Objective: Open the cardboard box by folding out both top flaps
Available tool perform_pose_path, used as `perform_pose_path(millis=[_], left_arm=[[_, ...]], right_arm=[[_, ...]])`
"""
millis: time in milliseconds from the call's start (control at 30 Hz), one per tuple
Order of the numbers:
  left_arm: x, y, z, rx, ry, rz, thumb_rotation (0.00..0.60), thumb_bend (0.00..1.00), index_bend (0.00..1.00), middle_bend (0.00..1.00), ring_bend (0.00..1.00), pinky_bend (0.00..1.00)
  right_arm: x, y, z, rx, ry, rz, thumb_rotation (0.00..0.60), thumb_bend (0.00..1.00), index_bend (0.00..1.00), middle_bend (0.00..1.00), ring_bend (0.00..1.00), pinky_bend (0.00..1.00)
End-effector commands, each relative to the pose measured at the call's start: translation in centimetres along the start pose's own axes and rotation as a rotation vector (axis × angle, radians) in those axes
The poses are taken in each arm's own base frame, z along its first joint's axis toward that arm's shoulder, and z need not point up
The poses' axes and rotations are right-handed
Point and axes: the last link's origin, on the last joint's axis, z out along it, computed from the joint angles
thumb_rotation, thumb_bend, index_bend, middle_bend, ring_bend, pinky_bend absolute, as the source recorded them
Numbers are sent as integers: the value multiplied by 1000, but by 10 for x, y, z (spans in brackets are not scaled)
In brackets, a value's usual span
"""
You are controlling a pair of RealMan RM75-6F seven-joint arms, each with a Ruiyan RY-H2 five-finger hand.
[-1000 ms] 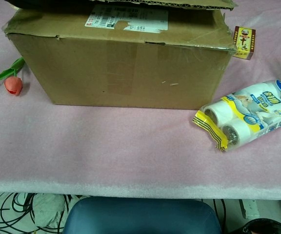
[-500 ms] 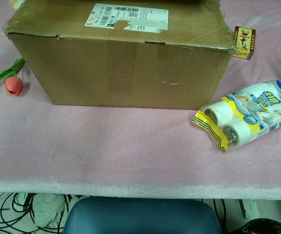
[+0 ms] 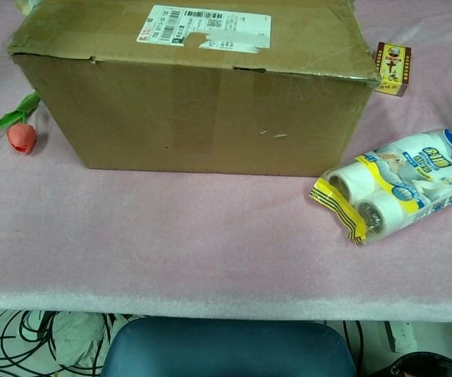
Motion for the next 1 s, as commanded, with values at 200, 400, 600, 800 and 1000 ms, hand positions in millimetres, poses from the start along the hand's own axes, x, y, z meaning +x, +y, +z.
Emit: perform_pose_path(millis=[200,400,600,800,1000], left_arm=[[-23,-17,34,54,-25,116,600,317,0,0,0,0],[-32,-29,35,95,-26,84,600,310,0,0,0,0],[-20,-44,1,115,-7,-48,600,160,0,0,0,0],[-3,-64,-75,147,-20,-175,600,140,0,0,0,0],[-2,-83,-145,212,-58,-222,600,138,0,0,0,0]], right_arm=[[0,2,1,-19,-2,8,600,239,0,0,32,227],[0,2,1,-27,-6,7,600,240,0,0,32,227],[2,4,2,-36,2,3,600,239,0,0,32,227],[4,3,3,-36,10,-2,600,239,0,0,32,227],[7,-3,4,-16,15,-10,600,240,0,0,32,227]])
